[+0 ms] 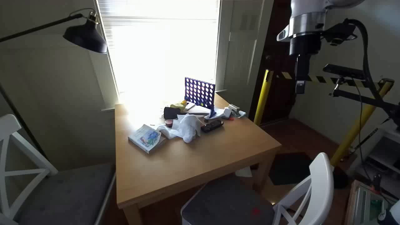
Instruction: Push the chair on the right underneath the table.
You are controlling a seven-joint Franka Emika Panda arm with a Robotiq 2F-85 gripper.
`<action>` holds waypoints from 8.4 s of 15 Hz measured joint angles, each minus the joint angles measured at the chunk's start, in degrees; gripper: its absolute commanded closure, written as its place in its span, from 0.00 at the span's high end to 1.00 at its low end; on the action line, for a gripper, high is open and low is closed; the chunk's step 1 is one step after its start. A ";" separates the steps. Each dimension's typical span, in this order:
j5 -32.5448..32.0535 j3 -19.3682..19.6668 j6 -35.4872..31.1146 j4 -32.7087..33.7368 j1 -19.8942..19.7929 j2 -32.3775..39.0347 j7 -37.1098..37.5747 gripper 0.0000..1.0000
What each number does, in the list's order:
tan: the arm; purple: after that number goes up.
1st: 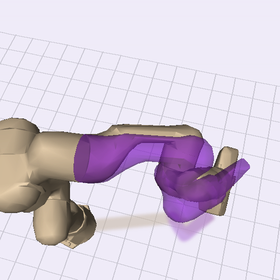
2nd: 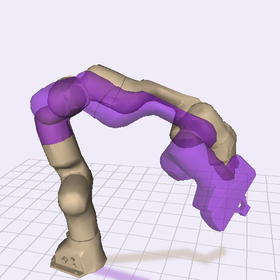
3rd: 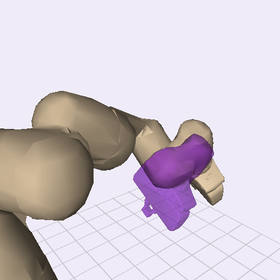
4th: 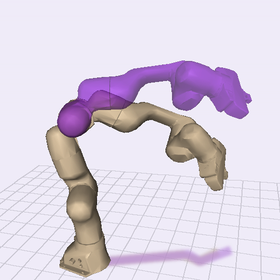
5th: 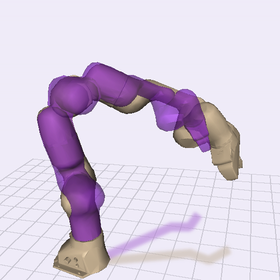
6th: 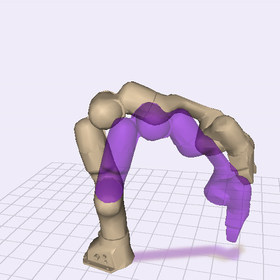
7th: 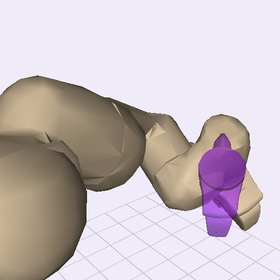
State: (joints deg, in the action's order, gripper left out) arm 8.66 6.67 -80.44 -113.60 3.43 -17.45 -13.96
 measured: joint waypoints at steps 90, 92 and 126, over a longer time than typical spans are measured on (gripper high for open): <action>1.04 3.77 -28.94 -44.87 4.44 -6.53 -101.29 1.00; 1.69 3.77 -29.31 -44.88 4.40 -4.63 -101.81 1.00; -5.01 -6.99 -27.39 -43.73 2.68 -1.13 -86.54 1.00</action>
State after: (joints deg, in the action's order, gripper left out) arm 3.64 -0.32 -107.84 -157.33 6.11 -18.57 -100.50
